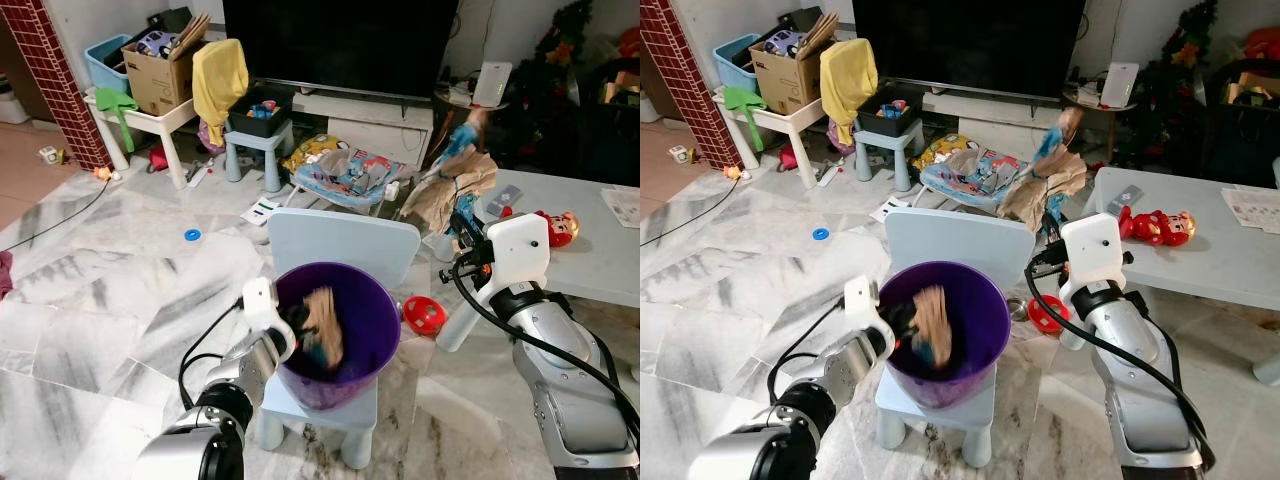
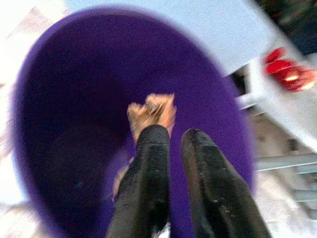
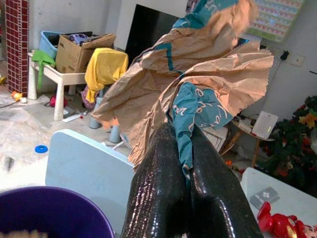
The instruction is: Picking trash to rubbish bin
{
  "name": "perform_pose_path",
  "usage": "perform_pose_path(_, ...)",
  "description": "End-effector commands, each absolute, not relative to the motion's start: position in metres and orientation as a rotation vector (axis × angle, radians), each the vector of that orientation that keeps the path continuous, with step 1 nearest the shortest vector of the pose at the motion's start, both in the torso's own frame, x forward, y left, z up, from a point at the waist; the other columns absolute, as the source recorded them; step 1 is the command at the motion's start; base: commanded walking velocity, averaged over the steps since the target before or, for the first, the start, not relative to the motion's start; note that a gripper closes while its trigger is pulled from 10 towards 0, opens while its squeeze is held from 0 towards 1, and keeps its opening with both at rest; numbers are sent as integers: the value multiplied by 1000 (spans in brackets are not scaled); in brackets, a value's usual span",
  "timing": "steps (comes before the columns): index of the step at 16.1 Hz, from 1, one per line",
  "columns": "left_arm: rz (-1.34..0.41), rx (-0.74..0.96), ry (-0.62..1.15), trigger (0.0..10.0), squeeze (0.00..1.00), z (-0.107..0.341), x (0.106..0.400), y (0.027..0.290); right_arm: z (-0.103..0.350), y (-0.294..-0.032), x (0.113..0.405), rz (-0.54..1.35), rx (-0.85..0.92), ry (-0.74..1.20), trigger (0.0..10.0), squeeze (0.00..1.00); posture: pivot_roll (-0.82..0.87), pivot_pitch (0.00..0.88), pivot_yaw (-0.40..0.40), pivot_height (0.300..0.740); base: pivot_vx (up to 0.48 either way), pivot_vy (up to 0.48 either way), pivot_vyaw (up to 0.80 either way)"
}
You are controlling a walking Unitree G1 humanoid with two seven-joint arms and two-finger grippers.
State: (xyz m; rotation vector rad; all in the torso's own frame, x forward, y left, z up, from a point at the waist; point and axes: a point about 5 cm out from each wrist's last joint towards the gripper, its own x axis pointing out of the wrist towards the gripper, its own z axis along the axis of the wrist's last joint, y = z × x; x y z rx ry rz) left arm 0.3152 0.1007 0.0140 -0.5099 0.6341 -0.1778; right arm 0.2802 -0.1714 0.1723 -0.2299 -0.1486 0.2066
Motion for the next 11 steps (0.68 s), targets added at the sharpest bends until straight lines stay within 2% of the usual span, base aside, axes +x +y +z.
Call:
perform_pose_path(1, -128, -479, 682, 10000, 1000, 8, 312, 106, 179, -172, 279, 204, -237, -166, 10000, 0, -163, 32, -55, 740, 0, 0, 0)
perform_pose_path(3, -81, -413, 710, 10000, 1000, 1, 306, 120, 175, -169, 280, 209, -232, -154, 10000, 0, -135, 31, -54, 740, 0, 0, 0)
perform_pose_path(7, -64, -228, 609, 10000, 1000, 9, 308, 150, 173, -157, 297, 245, -201, -147, 10000, 0, -54, 28, -50, 740, 0, 0, 0)
perform_pose_path(9, -81, -119, 592, 10000, 1000, 11, 289, 171, 168, -146, 314, 273, -199, -118, 10000, 0, 2, 29, -50, 740, 0, 0, 0)
perform_pose_path(11, -135, 4, 584, 10000, 1000, 18, 257, 182, 162, -132, 332, 309, -206, -91, 10000, 0, 54, 30, -55, 740, 0, 0, 0)
